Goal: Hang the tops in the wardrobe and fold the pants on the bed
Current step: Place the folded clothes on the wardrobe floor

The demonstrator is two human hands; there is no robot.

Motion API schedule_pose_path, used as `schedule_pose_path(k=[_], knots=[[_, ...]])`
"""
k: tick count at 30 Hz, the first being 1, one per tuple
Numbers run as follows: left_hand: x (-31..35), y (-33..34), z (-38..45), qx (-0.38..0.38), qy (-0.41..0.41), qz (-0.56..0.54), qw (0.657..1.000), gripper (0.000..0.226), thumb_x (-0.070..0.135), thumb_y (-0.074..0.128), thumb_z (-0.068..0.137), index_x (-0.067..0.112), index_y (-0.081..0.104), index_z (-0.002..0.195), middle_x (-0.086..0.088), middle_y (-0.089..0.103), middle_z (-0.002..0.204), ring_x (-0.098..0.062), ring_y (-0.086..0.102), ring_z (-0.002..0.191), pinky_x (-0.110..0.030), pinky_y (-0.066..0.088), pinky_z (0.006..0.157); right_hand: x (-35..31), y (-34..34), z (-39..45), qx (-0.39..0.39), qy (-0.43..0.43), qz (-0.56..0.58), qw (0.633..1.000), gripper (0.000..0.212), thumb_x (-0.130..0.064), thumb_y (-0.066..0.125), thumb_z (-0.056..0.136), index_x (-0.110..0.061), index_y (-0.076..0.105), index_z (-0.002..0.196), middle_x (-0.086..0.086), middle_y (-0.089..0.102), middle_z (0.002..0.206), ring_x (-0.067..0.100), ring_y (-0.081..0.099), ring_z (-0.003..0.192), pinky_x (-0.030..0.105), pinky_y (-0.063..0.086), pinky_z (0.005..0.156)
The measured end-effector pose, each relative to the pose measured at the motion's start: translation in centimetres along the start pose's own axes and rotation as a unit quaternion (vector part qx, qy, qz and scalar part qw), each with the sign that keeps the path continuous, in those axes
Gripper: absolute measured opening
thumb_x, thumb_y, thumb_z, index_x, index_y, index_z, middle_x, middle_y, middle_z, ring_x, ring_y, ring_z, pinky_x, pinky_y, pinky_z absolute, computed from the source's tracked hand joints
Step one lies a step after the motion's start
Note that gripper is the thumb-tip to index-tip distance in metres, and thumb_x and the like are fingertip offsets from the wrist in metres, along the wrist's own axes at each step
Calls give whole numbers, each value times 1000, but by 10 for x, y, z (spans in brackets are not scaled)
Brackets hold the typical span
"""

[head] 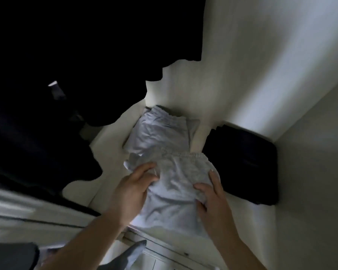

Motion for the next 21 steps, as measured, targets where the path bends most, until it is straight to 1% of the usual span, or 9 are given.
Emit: schedule_pose_path(k=[3, 7, 10, 12, 15, 17, 18, 20, 21], knots=[[-22, -1, 56, 2, 27, 15, 1000, 48, -20, 66, 63, 13, 71, 98, -6, 58, 130, -21, 69, 95, -29, 55, 73, 1, 1, 61, 16, -16, 6, 1000, 33, -2, 63, 84, -20, 59, 112, -15, 10, 151, -24, 4, 123, -8, 17, 86], [-49, -14, 129, 51, 87, 46, 994, 50, -23, 65, 62, 8, 72, 102, -11, 59, 126, -16, 61, 108, -23, 47, 89, -4, -4, 136, 91, -71, 16, 993, 31, -2, 70, 80, -13, 62, 108, -4, 18, 151, -25, 9, 118, -10, 12, 89], [-78, -10, 174, 48, 99, 49, 993, 52, -20, 62, 65, 10, 71, 107, -8, 57, 130, -19, 61, 109, -28, 48, 89, 5, 11, 181, 130, -98, 21, 986, 32, -7, 71, 80, -16, 61, 110, 4, 23, 154, -32, 4, 119, -12, 14, 86], [-102, 4, 195, 20, 88, 64, 994, 53, -19, 59, 65, 10, 70, 109, -9, 55, 133, -24, 63, 108, -34, 53, 83, 17, 33, 207, 115, -88, 23, 989, 33, -12, 69, 83, -18, 59, 114, 2, 19, 156, -34, 6, 119, -11, 18, 85], [-144, 47, 203, -92, 7, 121, 988, 59, -7, 57, 78, 16, 55, 133, -11, 34, 151, -30, 57, 118, -39, 52, 89, 38, 77, 232, -7, -27, -23, 999, 47, -27, 59, 90, -24, 44, 134, -3, -2, 159, -1, 34, 131, 11, 39, 85], [-170, 74, 193, -181, -94, 221, 954, 66, 17, 55, 90, 28, 27, 148, -7, 11, 158, -28, 42, 132, -35, 43, 98, 50, 98, 236, -79, 17, -78, 994, 60, -39, 53, 92, -29, 25, 145, -4, -16, 158, 13, 34, 137, 21, 43, 86], [-178, 82, 187, -198, -133, 255, 937, 68, 27, 56, 90, 29, 22, 150, -7, 10, 158, -29, 34, 137, -37, 39, 104, 55, 103, 236, -88, 27, -99, 991, 66, -42, 52, 91, -28, 20, 147, -2, -17, 158, 16, 33, 138, 23, 43, 88], [-182, 92, 181, -159, -138, 250, 945, 69, 34, 64, 85, 21, 35, 146, -15, 26, 153, -35, 27, 140, -47, 32, 109, 62, 102, 232, -41, 25, -123, 991, 75, -44, 62, 85, -20, 28, 147, 11, -1, 159, 27, 33, 138, 33, 42, 101], [-178, 96, 179, -118, -104, 229, 961, 64, 33, 67, 83, 16, 45, 141, -19, 35, 149, -38, 31, 138, -51, 33, 108, 63, 99, 229, 1, 14, -142, 990, 77, -43, 70, 78, -14, 39, 143, 19, 16, 156, 34, 35, 137, 45, 40, 104]])
Point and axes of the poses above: each hand's wrist, its own z-axis towards the middle knuckle, its own y-axis out of the palm, x = y × z, the point moved 4 cm from there along z, towards the middle knuckle
